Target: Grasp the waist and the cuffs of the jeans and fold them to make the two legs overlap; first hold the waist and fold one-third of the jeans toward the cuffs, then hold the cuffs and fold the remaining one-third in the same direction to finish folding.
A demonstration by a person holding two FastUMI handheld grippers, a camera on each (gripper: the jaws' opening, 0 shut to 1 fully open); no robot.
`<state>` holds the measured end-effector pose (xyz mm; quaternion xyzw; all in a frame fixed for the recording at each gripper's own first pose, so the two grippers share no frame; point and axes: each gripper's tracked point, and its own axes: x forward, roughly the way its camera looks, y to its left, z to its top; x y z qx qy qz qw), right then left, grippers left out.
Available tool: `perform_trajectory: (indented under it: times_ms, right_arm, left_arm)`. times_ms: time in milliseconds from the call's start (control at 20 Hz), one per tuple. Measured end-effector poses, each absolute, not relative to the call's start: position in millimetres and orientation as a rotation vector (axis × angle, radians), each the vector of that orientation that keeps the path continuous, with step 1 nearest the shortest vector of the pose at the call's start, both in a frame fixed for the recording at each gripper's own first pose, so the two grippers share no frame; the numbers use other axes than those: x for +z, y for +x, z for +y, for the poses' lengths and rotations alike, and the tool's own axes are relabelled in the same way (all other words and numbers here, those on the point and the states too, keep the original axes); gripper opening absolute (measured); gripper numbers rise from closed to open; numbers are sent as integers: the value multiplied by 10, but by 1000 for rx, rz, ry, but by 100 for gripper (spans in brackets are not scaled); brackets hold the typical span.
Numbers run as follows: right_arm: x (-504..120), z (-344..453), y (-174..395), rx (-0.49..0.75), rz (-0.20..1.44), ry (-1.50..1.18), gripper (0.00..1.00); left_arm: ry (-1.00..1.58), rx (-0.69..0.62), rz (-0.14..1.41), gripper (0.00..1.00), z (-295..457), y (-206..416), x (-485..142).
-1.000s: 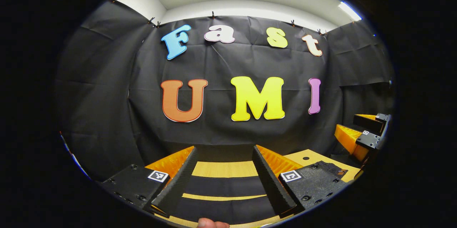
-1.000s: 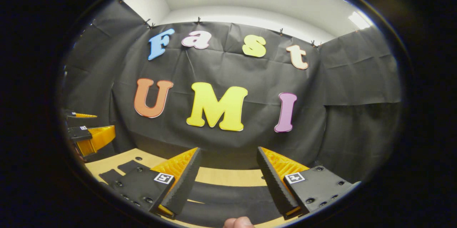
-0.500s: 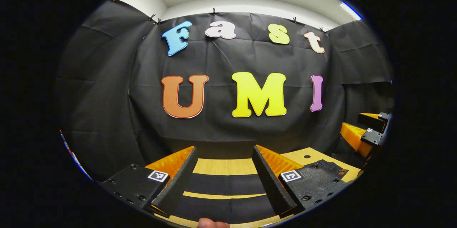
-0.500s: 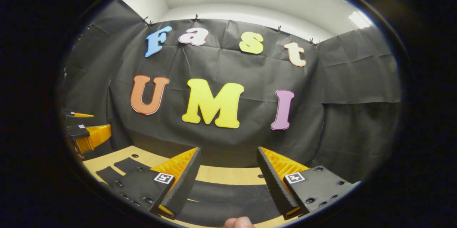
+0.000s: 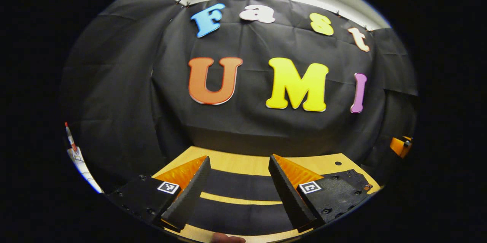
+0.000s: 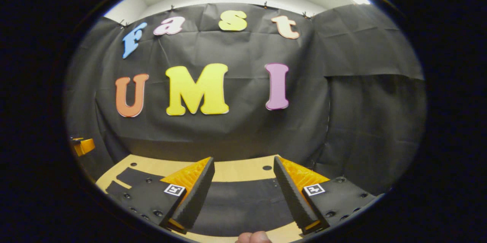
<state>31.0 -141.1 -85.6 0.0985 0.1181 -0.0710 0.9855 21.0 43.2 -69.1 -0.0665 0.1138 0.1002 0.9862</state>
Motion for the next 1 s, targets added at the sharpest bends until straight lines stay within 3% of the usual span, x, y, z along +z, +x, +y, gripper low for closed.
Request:
perform_trajectory:
  times_ms: [400, 500, 600, 800, 1000]
  right_arm:
    - [-1912, -2435, 175, -288, 535, 544, 98]
    - [-2225, -2485, 106, -311, 607, 682, 93]
    - [-2521, -2533, 81, -337, 651, 810, 98]
    - [-3025, -2531, -115, -403, 771, 975, 98]
    - [-3188, -2469, -211, -421, 827, 1032, 97]
  left_arm:
    - [-526, 438, 541, 99, 1074, -280, -1849]
    - [-651, 507, 609, 99, 1198, -449, -2220]
    - [-766, 546, 667, 99, 1262, -628, -2538]
    - [-1079, 683, 712, 99, 1401, -877, -2886]
    - [-1228, 795, 727, 99, 1542, -820, -3107]
